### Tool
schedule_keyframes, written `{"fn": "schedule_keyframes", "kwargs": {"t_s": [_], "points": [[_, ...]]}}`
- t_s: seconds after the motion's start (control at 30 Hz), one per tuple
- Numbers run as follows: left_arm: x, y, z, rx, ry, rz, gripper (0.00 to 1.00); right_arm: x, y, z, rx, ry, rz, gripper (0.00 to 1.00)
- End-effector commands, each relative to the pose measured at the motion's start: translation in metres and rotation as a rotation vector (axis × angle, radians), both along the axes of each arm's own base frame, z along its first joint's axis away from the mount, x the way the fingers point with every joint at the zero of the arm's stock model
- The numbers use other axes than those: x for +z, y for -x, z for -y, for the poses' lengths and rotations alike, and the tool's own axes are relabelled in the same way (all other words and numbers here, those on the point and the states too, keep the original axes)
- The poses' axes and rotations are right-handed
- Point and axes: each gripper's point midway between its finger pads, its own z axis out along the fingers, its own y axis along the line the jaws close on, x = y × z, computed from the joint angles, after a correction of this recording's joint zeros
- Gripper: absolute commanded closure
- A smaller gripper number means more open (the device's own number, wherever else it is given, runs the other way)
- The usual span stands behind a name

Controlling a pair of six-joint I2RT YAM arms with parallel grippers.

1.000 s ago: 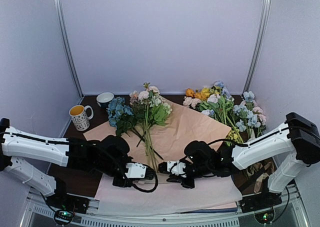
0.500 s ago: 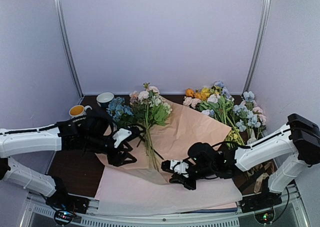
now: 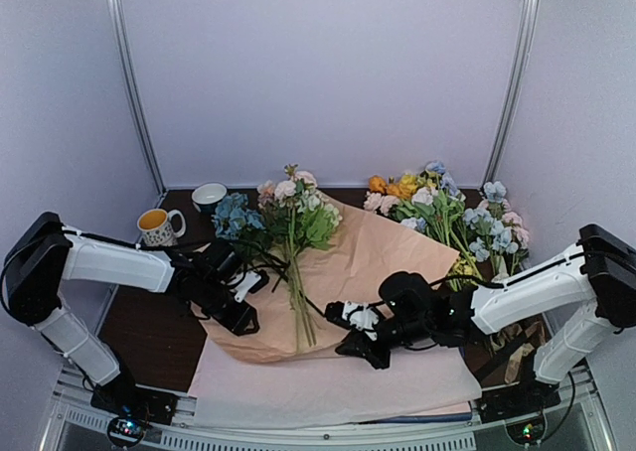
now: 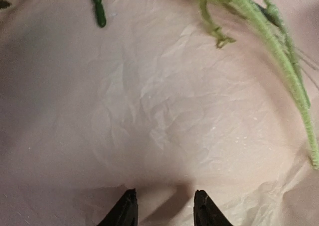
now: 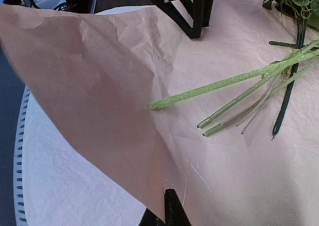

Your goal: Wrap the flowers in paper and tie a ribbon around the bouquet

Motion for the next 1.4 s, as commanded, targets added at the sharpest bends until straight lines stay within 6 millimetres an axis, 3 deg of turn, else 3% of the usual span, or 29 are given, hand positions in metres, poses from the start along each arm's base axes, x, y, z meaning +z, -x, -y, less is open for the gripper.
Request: {"fn": "schedule_keyframes", "kwargs": {"t_s": [0.0,0.1,0.27,0.37,0.47,0.57,0.67,0.73,0.87,1.07,1.2,1.27,1.37], "points": [[-0.023,0.002,-0.016,0.077,-0.06,-0.055,0.59,0.015,-0.032,-0.005,-0.136,-0.057,-0.17,1.0],[-0.028,0.003,-0.019,0.085,-0.069,-0.062,0.59,0.015,-0.056,-0.008,-0.225,-0.084,-0.293,1.0],[-0.032,0.006,-0.028,0.094,-0.101,-0.062,0.59,0.0,-0.088,-0.006,-0.351,-0.057,-0.428,1.0],[-0.025,0.003,-0.035,0.104,-0.126,-0.028,0.59,-0.005,-0.103,-0.001,-0.415,-0.053,-0.475,1.0],[0.008,-0.009,-0.034,0.099,-0.087,0.081,0.54,-0.008,-0.11,0.001,-0.449,-0.057,-0.5,1.0],[0.061,-0.015,-0.021,0.049,0.053,0.212,0.45,-0.008,-0.11,0.0,-0.447,-0.05,-0.509,1.0],[0.105,-0.002,-0.006,-0.04,0.219,0.292,0.36,-0.01,-0.109,0.0,-0.442,-0.032,-0.52,1.0],[0.119,0.014,0.003,-0.107,0.325,0.292,0.28,-0.01,-0.108,0.0,-0.439,-0.026,-0.524,1.0],[0.106,0.035,0.008,-0.158,0.387,0.214,0.21,-0.01,-0.107,-0.001,-0.432,-0.021,-0.529,1.0],[0.092,0.023,0.018,-0.164,0.335,0.182,0.19,-0.01,-0.107,0.0,-0.429,-0.008,-0.528,1.0],[0.09,0.037,0.039,-0.253,0.391,0.144,0.2,-0.007,-0.108,-0.001,-0.425,-0.003,-0.518,1.0],[0.08,0.037,0.037,-0.242,0.361,0.135,0.27,-0.007,-0.108,-0.001,-0.422,-0.003,-0.514,1.0],[0.06,0.035,0.031,-0.197,0.301,0.089,0.54,-0.007,-0.105,0.001,-0.409,0.006,-0.509,0.99]]}}
